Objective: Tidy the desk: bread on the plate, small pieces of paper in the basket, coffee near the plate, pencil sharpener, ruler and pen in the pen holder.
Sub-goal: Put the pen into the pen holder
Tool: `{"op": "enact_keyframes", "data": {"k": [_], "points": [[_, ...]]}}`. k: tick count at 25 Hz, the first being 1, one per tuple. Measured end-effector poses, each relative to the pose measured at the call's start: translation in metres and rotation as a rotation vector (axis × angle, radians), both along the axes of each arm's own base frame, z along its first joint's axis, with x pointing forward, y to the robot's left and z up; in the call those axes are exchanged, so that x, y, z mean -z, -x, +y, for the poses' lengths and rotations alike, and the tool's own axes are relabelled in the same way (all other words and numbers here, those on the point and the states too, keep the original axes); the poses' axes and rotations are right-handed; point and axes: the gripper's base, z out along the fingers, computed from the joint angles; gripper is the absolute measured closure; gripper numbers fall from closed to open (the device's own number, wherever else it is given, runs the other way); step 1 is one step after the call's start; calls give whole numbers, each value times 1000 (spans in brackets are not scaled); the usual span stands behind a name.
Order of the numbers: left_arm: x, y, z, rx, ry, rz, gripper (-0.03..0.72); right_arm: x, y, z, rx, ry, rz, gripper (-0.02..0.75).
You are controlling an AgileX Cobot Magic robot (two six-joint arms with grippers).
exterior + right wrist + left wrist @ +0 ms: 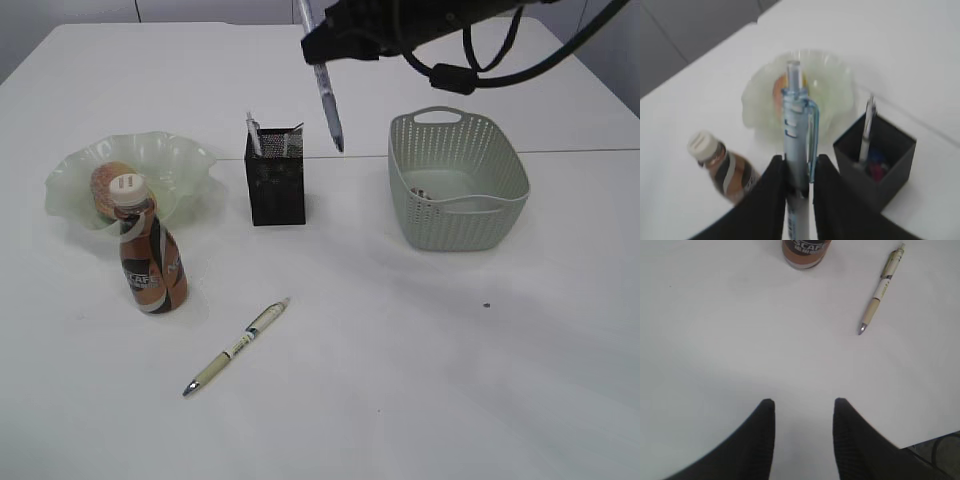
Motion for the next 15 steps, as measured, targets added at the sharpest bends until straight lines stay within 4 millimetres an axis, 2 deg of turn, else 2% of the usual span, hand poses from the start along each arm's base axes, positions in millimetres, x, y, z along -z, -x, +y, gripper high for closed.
{"op": "enact_keyframes", "data": {"k": [3, 7, 15], "points": [[1, 1, 0, 2, -2, 12, 398, -4, -12, 4, 31, -100, -124, 623], [1, 2, 0, 3, -3, 20, 398, 5, -32, 8, 76, -208, -262, 623], [1, 2, 0, 4, -3, 21, 398, 49, -69, 16, 108, -214, -312, 624]]}}
